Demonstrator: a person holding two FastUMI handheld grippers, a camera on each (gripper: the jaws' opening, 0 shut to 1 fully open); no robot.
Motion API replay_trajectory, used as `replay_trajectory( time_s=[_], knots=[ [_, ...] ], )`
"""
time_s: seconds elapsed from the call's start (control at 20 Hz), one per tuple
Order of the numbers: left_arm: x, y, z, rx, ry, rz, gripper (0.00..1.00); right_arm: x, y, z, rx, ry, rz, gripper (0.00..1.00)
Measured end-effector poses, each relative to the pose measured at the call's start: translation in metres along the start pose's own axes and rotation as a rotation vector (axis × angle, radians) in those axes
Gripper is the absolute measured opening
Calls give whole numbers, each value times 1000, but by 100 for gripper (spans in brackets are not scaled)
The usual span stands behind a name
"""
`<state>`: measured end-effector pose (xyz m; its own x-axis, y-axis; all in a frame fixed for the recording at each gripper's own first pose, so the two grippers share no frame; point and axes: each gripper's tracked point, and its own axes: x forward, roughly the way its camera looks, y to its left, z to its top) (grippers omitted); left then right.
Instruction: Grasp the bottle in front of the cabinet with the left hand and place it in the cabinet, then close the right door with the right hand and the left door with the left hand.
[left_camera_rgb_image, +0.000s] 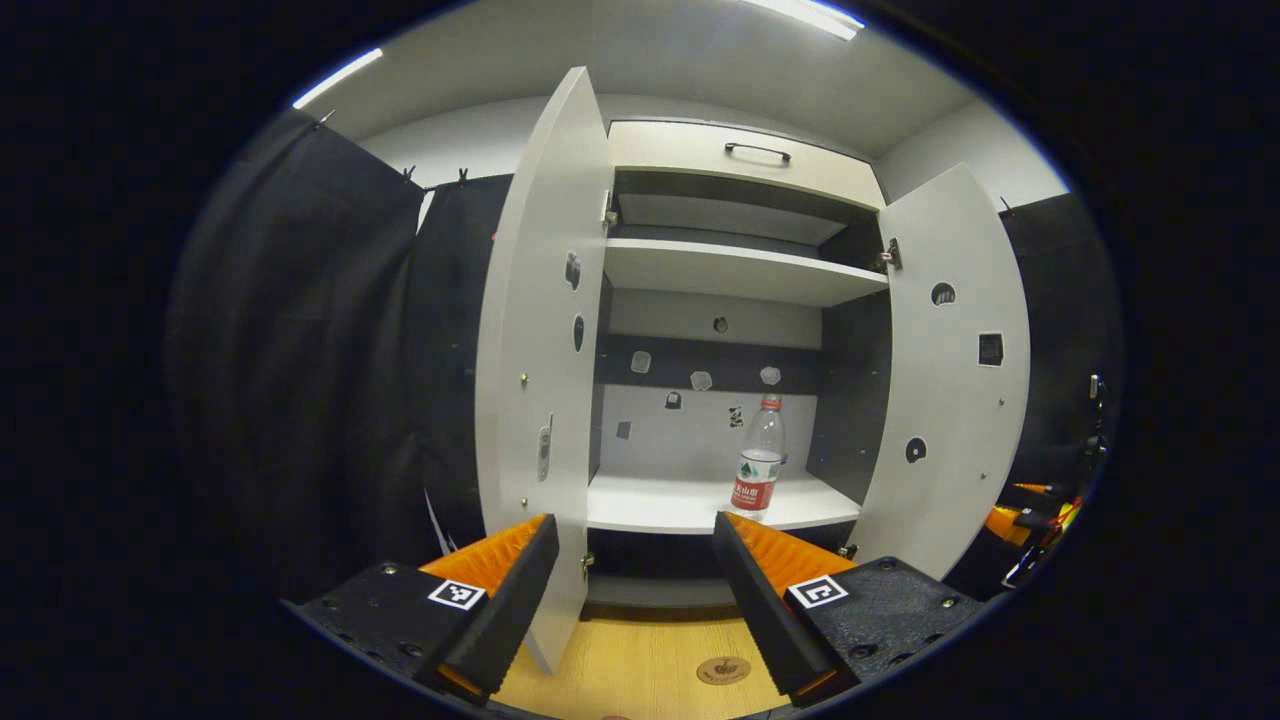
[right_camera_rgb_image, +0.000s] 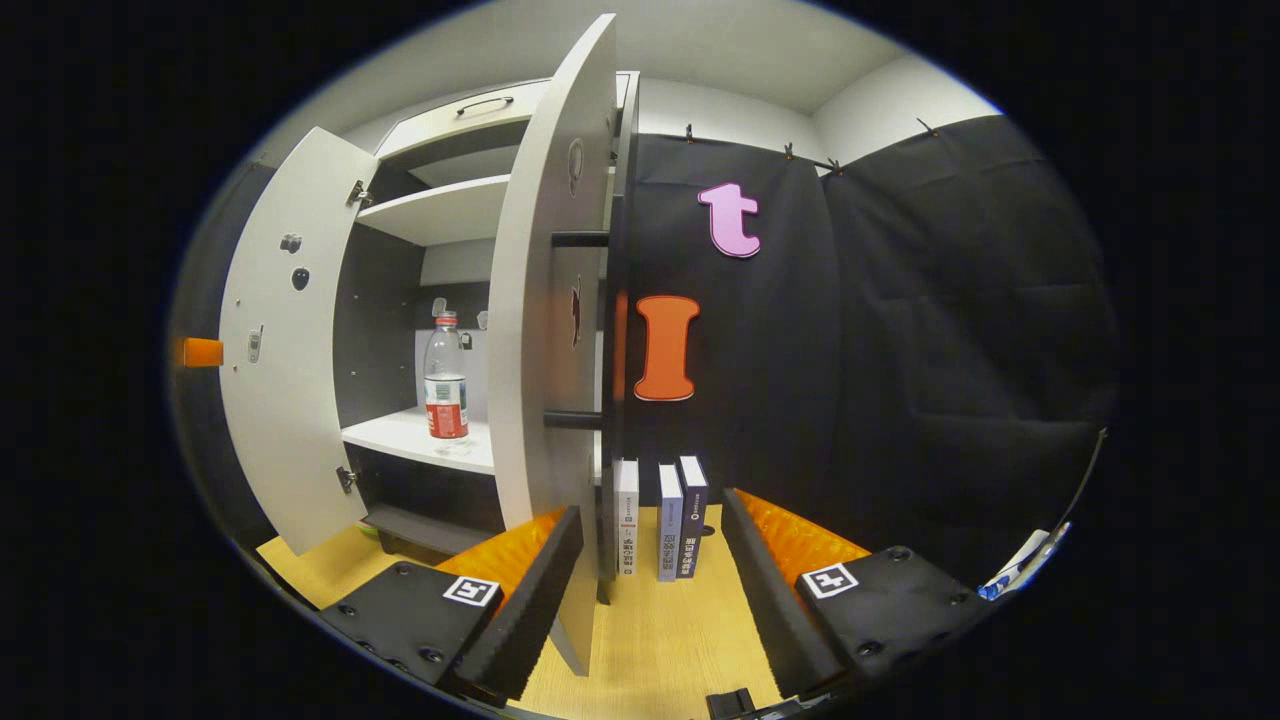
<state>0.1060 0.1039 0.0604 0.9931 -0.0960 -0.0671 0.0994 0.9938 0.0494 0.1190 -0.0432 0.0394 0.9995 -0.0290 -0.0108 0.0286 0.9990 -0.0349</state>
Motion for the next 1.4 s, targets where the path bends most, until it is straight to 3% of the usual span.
replay_trajectory(
  time_s=[0.35, 0.75, 1.15, 1.4],
  knots=[
    [-14, 23, -7, -52, -13, 28, 93, -2, 18, 1, -7, 2, 0, 94],
    [-16, 51, -8, -57, -15, 55, 95, 4, 66, 3, -12, -1, 59, 94],
    [-19, 83, -5, -62, -29, 86, 93, 20, 109, 5, 18, 1, 108, 94],
    [-22, 105, -4, -65, -41, 105, 95, 45, 132, 13, -11, -25, 100, 94]
  ],
)
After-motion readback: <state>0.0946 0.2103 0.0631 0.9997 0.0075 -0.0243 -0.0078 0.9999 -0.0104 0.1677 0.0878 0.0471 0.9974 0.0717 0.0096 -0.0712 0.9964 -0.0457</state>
